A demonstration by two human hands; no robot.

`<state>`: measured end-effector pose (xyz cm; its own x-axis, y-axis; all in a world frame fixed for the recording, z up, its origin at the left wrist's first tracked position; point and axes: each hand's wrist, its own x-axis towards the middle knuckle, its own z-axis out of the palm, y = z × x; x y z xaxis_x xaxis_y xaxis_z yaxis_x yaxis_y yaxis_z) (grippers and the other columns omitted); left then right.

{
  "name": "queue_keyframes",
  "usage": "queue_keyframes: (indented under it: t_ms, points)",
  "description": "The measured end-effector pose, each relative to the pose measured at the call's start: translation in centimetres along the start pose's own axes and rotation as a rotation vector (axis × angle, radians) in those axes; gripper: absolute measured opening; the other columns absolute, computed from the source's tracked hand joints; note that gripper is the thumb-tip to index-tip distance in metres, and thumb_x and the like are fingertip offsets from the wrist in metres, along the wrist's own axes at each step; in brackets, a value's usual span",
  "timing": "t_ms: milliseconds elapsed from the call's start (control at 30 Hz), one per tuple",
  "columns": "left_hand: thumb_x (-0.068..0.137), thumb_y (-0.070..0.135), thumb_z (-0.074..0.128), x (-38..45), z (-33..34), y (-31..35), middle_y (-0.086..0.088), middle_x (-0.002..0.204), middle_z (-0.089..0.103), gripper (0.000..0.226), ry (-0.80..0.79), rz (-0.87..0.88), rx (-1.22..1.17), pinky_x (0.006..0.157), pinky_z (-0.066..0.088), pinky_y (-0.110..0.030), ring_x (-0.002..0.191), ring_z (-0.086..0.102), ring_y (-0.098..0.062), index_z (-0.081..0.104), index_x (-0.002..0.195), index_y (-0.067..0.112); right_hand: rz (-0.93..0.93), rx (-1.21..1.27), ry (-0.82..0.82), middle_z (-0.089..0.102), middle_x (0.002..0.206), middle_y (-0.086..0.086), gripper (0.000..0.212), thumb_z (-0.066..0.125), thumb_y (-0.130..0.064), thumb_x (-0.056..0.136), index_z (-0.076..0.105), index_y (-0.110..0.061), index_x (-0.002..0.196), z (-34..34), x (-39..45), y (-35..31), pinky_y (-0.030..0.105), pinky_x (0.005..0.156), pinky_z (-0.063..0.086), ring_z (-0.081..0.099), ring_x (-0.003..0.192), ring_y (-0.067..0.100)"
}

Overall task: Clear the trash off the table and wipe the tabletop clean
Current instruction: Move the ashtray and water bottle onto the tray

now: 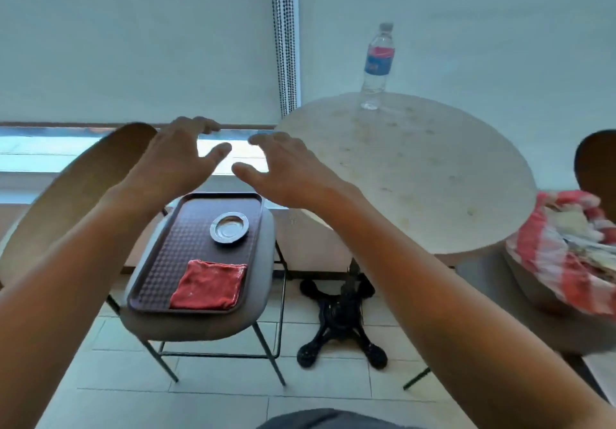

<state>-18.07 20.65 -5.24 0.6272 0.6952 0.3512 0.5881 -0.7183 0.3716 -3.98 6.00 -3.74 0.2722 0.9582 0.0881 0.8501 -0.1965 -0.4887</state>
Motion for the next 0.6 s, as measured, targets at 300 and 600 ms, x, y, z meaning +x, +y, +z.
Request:
queue_keyframes:
  t_ms: [300, 600]
  points:
    - [0.093, 0.044, 0.061, 0.7, 1.8, 4.9, -0.005, 0.128, 0.059, 0.04, -0.016, 0.08, -0.029, 0.105, 0.039, -0.042, 0.122, 0.052, -0.026, 0.057, 0.128, 0.025, 0.073, -0.012, 0.043, 0.035, 0.159, 0.006, 0.066, 0.051, -0.056, 0.097, 0.036, -0.024, 0.153, -2.3, -1.7, 4.2, 0.046, 0.116, 0.03, 0.03, 0.146, 0.026]
    - [0.091, 0.044, 0.064, 4.1, 2.7, 7.5, 0.0, 0.123, 0.062, 0.04, -0.017, 0.149, -0.146, 0.101, 0.042, -0.033, 0.117, 0.057, -0.018, 0.06, 0.125, 0.025, 0.135, 0.111, 0.199, 0.04, 0.156, 0.0, 0.064, 0.056, -0.058, 0.095, 0.04, -0.028, 0.15, -5.6, -1.6, 7.4, 0.041, 0.117, 0.032, 0.037, 0.143, 0.02]
